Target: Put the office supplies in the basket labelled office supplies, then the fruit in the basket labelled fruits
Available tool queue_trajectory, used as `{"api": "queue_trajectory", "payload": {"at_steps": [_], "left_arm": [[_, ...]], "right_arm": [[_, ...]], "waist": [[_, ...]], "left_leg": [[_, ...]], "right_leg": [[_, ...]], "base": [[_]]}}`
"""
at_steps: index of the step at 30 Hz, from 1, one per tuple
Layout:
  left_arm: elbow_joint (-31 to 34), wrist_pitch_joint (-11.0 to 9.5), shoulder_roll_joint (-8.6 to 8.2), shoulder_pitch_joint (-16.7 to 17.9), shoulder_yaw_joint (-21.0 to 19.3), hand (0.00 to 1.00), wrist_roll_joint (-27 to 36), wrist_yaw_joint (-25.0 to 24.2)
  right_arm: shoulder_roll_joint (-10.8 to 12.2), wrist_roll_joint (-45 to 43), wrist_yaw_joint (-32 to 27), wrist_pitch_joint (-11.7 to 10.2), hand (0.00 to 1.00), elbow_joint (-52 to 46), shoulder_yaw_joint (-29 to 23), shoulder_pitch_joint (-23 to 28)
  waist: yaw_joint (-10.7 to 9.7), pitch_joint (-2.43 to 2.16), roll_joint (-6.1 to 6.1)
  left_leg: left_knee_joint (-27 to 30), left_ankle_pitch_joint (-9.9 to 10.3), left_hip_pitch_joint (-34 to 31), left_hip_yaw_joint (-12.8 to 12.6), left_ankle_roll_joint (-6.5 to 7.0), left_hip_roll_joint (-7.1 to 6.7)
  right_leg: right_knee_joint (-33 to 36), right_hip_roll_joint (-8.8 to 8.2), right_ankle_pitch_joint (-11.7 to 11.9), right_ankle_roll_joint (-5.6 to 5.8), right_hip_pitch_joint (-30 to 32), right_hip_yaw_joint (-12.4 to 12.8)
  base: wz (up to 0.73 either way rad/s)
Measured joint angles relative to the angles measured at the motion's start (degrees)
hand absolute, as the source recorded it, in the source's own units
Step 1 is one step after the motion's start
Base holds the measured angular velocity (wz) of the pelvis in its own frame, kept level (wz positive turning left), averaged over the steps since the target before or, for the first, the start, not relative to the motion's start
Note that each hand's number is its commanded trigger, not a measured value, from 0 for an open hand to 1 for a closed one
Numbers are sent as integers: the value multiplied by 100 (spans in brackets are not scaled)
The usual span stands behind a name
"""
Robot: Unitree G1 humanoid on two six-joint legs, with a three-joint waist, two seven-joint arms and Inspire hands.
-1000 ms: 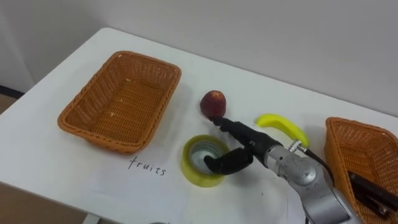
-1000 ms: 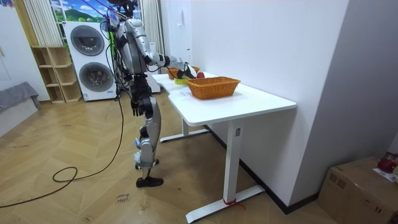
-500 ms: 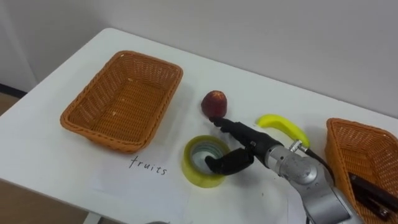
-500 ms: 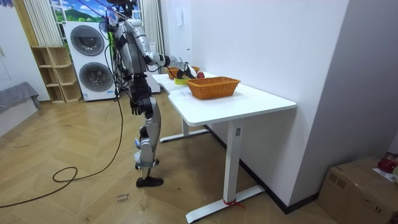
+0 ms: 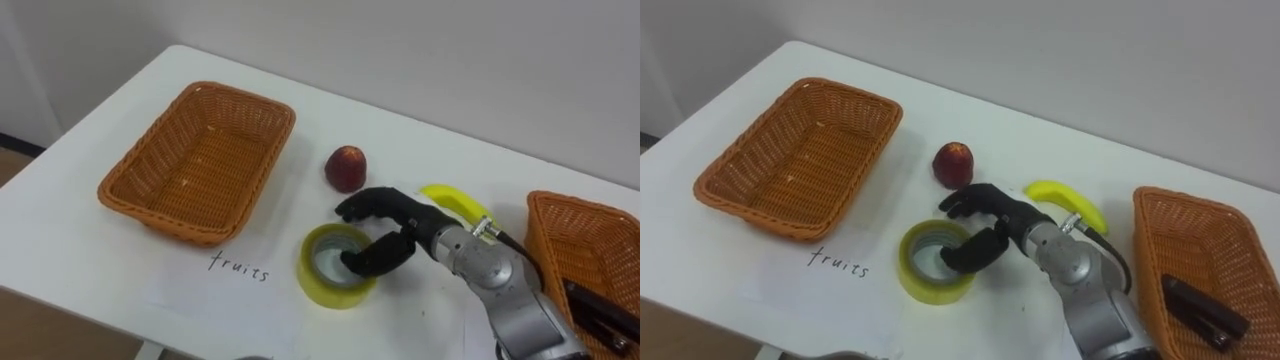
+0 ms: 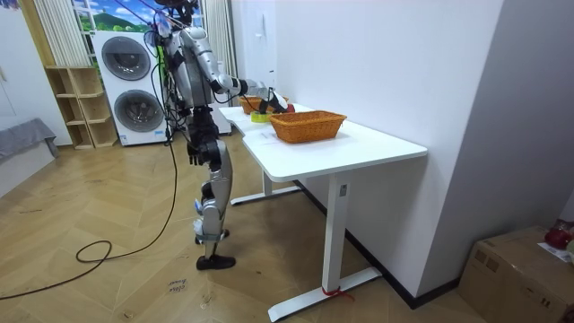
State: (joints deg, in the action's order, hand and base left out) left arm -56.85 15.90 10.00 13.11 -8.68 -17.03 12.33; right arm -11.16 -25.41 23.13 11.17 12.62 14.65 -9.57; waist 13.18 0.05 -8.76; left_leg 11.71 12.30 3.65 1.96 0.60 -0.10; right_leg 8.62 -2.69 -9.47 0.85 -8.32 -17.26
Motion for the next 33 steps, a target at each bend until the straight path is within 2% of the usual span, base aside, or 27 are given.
{"api": "queue_trajectory", "payload": {"at_steps": [8, 28, 33], "left_arm": [[-46, -103, 9, -85, -4, 0, 0, 3], [-57, -126, 8, -110, 102, 0, 12, 35], [-107, -273, 3, -116, 103, 0, 149, 113]], "right_arm": [[-25, -596, -100, -18, 100, 13, 34, -36], [-29, -369, -96, 32, 100, -17, -13, 35], [-30, -311, -150, 11, 100, -229, -42, 192]], "waist": [[133, 1, -6], [112, 6, -29], [92, -3, 1]], "left_leg": [[-8, 0, 6, 7, 1, 0], [-2, 2, -2, -19, -1, 8], [-1, 1, -1, -28, -1, 6]], "right_leg": [[-1, 1, 0, 0, -6, 0], [1, 5, 0, 0, 52, 14], [3, 10, 0, 0, 17, 84]], "base": [[0], [0], [0]]}}
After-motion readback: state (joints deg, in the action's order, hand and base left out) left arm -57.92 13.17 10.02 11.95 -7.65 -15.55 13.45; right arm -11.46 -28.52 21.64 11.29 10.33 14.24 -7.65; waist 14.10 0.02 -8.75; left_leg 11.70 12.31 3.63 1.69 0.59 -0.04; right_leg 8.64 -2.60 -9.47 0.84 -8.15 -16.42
